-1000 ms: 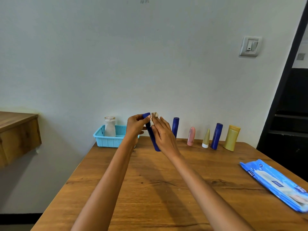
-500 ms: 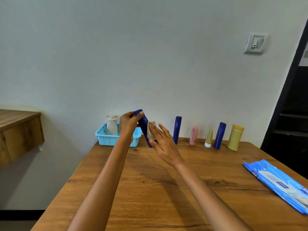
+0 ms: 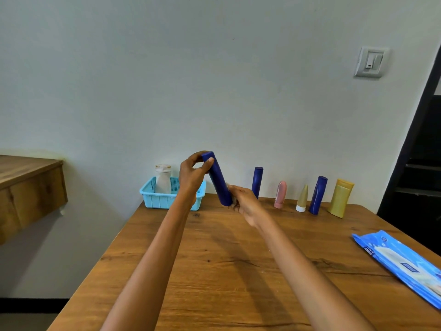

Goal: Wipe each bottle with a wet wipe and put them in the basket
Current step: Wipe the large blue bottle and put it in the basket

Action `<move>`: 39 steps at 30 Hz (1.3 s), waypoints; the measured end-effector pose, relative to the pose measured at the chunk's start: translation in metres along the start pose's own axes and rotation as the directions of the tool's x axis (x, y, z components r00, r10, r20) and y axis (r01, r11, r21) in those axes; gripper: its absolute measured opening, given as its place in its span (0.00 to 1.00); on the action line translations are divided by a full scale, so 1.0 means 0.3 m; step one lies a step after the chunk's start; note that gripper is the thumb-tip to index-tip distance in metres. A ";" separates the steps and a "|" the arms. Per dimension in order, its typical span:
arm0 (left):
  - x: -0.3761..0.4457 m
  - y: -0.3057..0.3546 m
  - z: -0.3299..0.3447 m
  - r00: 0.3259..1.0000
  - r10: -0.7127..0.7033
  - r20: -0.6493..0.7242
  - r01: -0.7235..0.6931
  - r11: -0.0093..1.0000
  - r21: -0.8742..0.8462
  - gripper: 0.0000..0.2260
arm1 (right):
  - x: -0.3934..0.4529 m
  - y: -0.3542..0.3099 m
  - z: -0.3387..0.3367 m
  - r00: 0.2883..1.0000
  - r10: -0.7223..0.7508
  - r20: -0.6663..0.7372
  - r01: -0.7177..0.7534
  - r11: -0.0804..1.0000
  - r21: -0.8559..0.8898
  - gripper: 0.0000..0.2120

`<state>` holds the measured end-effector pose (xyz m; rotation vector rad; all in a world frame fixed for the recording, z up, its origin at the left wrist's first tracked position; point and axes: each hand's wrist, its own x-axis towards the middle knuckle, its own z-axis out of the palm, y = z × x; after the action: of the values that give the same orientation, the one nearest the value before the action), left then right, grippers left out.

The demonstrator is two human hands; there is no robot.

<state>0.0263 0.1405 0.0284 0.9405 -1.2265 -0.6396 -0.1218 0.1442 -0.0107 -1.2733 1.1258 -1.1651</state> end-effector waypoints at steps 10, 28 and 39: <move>-0.028 -0.028 0.049 0.980 0.197 -0.017 -0.183 0.937 0.297 0.14 | 0.034 0.002 -0.015 0.954 0.300 -0.003 -0.292 0.929 0.227 0.02; 0.277 -0.100 -0.129 0.986 0.082 -0.144 -0.005 0.882 0.471 0.16 | 0.278 -0.085 0.248 0.994 0.090 -0.059 -0.082 0.988 0.128 0.10; 0.522 -0.296 -0.204 0.994 -0.056 0.093 -0.045 0.573 0.818 0.13 | 0.476 -0.008 0.330 0.996 0.083 -0.040 -0.081 0.995 0.053 0.08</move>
<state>0.1306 -0.0183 0.0248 1.7068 -1.6624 -0.0635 -0.0101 0.0111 -0.0038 -1.1568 1.1612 -1.1571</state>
